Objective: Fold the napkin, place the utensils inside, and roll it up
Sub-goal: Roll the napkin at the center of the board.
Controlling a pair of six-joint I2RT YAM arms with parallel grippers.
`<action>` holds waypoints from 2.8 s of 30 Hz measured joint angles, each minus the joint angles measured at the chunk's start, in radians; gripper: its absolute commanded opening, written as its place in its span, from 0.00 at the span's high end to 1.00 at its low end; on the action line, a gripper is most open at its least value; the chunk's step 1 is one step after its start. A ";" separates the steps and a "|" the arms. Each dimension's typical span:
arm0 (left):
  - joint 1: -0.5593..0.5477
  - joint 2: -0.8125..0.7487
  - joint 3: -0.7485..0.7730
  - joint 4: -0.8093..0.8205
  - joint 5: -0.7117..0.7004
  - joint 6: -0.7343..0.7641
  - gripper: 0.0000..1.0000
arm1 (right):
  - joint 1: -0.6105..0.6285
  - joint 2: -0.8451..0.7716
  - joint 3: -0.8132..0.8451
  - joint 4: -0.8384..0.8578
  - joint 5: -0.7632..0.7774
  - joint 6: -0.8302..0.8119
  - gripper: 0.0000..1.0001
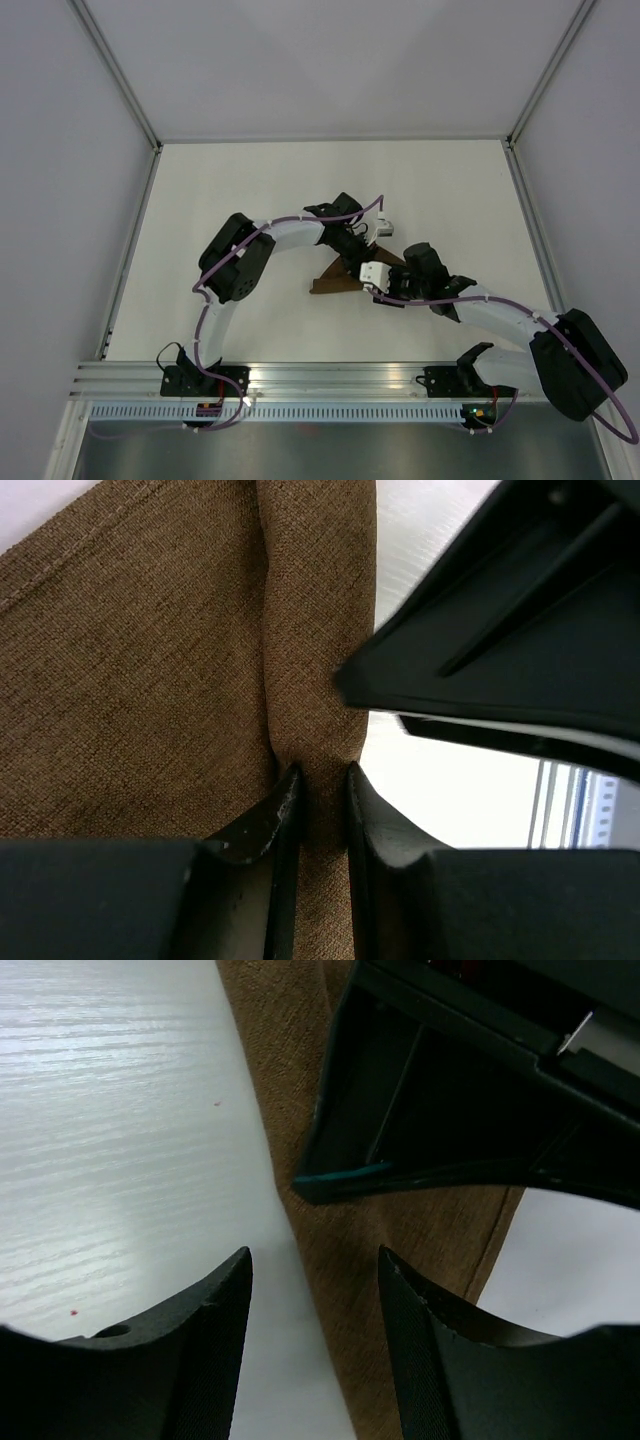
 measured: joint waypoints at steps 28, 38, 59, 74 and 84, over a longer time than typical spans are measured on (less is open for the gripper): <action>0.037 -0.018 -0.031 -0.016 0.024 -0.117 0.44 | -0.003 0.168 0.080 0.012 0.017 -0.050 0.92; 0.188 -0.264 -0.382 0.336 -0.192 -0.343 0.44 | -0.125 0.321 0.289 -0.234 -0.130 -0.091 0.92; -0.075 -0.805 -0.902 1.040 -0.755 -0.085 0.00 | -0.235 0.772 0.800 -0.802 -0.382 -0.201 0.93; -0.305 -0.433 -0.661 0.809 -0.904 0.365 0.09 | -0.241 0.827 0.857 -0.863 -0.410 -0.192 0.94; -0.305 -0.316 -0.548 0.702 -0.926 0.448 0.41 | -0.246 0.836 0.861 -0.865 -0.426 -0.178 0.95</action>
